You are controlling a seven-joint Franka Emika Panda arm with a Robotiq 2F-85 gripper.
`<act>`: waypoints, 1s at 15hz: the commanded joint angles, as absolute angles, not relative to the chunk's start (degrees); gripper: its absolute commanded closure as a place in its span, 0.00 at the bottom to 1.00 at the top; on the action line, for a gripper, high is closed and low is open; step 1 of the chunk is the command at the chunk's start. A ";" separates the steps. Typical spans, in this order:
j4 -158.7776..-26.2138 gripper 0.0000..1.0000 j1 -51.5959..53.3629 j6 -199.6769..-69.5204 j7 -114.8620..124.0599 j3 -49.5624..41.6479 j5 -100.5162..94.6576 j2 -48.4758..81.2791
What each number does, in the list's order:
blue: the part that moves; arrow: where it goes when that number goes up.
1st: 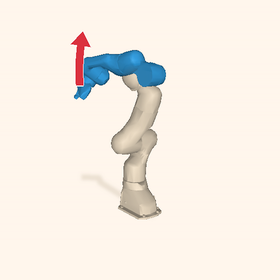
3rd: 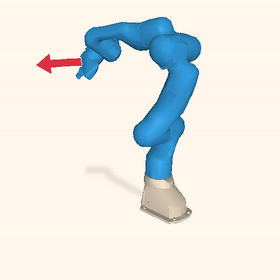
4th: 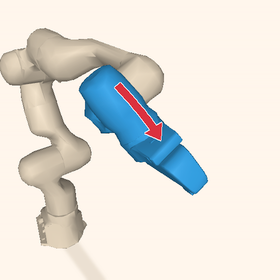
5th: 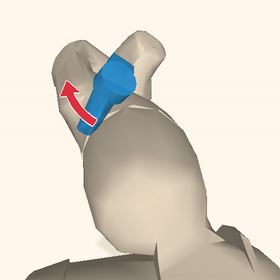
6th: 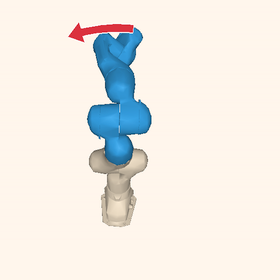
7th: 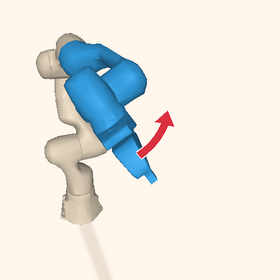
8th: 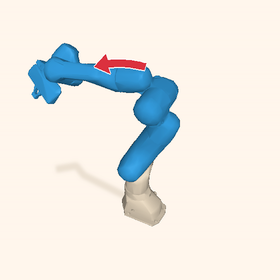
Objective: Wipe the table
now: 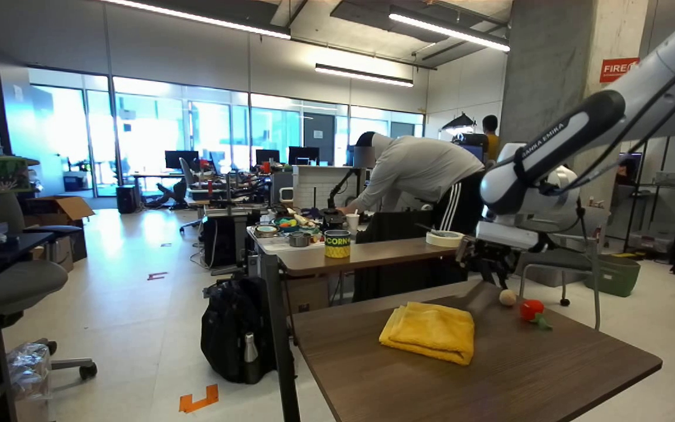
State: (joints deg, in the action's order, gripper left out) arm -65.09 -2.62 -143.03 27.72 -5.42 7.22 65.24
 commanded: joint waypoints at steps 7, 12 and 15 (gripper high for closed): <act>-65.79 0.00 11.89 -131.32 27.96 -6.20 0.30 65.82; -62.36 0.00 15.01 -135.51 31.55 -8.95 -2.16 72.58; -64.27 0.00 14.52 -134.90 30.25 -7.90 -1.07 71.20</act>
